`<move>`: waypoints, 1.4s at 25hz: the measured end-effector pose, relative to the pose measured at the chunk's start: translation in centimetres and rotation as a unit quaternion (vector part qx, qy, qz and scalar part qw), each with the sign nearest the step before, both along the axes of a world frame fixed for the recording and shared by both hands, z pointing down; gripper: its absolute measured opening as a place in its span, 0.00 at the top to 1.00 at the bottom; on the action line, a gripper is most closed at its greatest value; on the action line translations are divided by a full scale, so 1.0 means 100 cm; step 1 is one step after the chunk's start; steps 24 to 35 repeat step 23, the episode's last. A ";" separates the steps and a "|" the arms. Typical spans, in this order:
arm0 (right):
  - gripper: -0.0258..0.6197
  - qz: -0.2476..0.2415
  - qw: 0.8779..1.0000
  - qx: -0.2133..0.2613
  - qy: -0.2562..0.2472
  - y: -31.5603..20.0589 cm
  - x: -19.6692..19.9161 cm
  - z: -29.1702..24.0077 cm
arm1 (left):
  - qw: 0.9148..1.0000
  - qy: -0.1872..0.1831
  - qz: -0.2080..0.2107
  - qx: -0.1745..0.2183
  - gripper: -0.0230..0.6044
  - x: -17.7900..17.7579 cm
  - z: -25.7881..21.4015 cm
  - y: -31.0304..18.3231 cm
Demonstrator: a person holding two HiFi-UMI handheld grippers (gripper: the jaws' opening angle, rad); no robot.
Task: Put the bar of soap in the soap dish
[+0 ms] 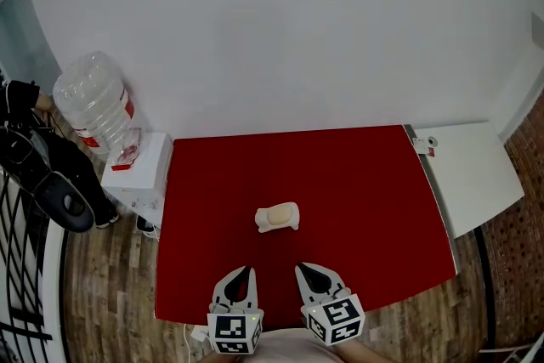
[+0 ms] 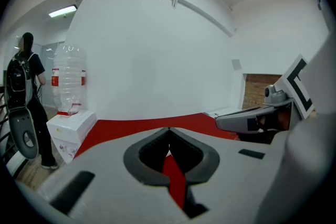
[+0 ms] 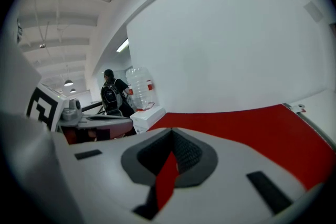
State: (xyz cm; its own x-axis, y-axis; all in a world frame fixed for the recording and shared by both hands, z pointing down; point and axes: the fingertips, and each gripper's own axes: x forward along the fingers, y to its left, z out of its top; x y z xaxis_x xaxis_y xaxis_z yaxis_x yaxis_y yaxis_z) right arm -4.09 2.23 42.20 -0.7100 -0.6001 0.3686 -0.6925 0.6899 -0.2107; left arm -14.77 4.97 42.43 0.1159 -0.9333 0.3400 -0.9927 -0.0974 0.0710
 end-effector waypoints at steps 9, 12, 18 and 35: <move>0.97 0.004 1.000 -0.002 0.000 0.004 0.004 0.001 | 1.000 0.002 0.010 -0.004 0.95 0.008 0.001 0.003; 0.97 0.004 1.000 -0.002 0.000 0.004 0.003 0.002 | 1.000 0.002 0.011 -0.006 0.95 0.007 0.002 0.003; 0.97 0.001 1.000 0.000 -0.001 0.005 0.000 0.000 | 1.000 -0.002 0.017 -0.007 0.95 0.009 0.000 0.005; 0.97 -0.002 1.000 -0.001 0.001 0.007 -0.001 0.000 | 1.000 -0.003 0.019 -0.008 0.95 0.008 -0.001 0.007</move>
